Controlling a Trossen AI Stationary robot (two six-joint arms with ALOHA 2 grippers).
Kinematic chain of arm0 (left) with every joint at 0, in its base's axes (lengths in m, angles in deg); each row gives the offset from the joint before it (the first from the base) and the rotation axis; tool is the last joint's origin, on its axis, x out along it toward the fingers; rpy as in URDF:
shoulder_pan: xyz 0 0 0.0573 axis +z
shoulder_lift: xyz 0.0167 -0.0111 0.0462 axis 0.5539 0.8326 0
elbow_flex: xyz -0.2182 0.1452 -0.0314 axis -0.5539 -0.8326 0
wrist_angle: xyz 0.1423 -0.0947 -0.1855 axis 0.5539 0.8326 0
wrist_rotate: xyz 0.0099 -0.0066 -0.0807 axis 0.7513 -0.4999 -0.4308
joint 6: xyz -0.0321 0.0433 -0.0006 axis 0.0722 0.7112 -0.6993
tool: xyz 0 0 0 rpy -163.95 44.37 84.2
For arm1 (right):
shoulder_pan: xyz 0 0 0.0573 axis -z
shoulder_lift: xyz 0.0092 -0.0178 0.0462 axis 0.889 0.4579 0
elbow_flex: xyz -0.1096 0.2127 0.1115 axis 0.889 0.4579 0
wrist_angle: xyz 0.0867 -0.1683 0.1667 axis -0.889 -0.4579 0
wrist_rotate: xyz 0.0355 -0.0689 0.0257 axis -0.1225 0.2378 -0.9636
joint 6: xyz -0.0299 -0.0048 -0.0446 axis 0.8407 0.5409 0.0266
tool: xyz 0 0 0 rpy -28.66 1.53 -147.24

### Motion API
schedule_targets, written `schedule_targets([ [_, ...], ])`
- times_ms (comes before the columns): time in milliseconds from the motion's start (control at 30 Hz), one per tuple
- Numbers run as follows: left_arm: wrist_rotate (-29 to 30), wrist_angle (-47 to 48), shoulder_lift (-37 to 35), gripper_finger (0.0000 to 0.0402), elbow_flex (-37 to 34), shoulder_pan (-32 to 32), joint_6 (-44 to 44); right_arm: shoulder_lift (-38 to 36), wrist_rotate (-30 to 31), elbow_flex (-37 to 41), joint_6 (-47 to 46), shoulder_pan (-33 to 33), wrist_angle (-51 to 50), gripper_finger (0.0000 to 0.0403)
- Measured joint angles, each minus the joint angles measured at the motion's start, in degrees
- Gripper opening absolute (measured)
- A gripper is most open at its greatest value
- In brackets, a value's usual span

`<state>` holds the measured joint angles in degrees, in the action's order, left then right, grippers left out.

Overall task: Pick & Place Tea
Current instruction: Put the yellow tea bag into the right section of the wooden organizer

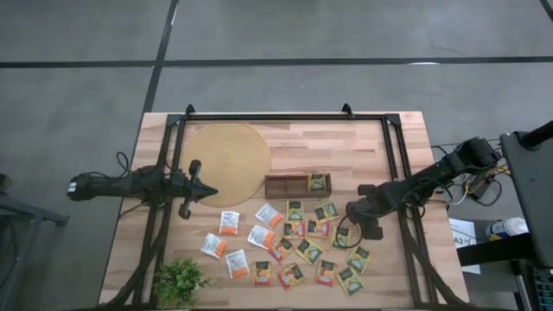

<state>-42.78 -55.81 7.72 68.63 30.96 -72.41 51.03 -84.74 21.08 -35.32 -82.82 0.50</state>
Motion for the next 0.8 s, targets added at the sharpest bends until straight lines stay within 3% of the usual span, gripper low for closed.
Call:
schedule_targets([
  [267,0.00,0.00,0.01,0.0000,0.00,0.00,0.00,-0.27,0.04,-0.10,-0.43,-0.02,-0.43,0.0015],
  [400,0.00,0.00,0.01,0.0000,0.00,0.02,0.00,0.02,2.16,-1.79,-0.76,-0.07,-3.73,0.0009],
  [800,0.02,0.06,0.03,0.0000,0.00,0.04,0.00,1.92,21.70,-16.08,0.20,0.23,-12.19,0.0008],
])
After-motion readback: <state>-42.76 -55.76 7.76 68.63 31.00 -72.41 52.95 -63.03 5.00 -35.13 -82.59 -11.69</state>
